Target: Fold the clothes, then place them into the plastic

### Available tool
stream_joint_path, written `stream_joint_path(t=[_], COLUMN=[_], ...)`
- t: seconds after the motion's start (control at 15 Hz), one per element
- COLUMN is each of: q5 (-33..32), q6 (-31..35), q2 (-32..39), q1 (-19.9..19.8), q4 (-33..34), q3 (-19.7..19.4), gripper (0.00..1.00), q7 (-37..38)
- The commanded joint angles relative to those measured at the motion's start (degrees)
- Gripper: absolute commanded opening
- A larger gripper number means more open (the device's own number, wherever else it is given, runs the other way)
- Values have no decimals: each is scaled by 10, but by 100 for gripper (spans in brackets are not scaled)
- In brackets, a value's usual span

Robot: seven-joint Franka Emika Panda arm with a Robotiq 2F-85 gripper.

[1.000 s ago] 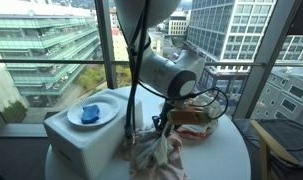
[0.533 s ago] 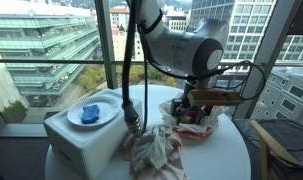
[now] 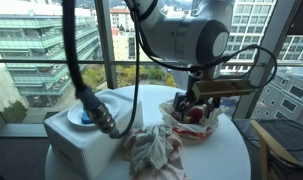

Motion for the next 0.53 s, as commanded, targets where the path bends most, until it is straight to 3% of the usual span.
stream_joint_path(t=[0.0, 0.27, 0.47], q5=[60, 187, 205], q6=[10, 40, 107], q2=[18, 53, 87], q1=[-21, -66, -78], q4=[-2, -50, -93], q3=[19, 62, 64], gripper=[100, 100, 100], q7=[-28, -130, -180])
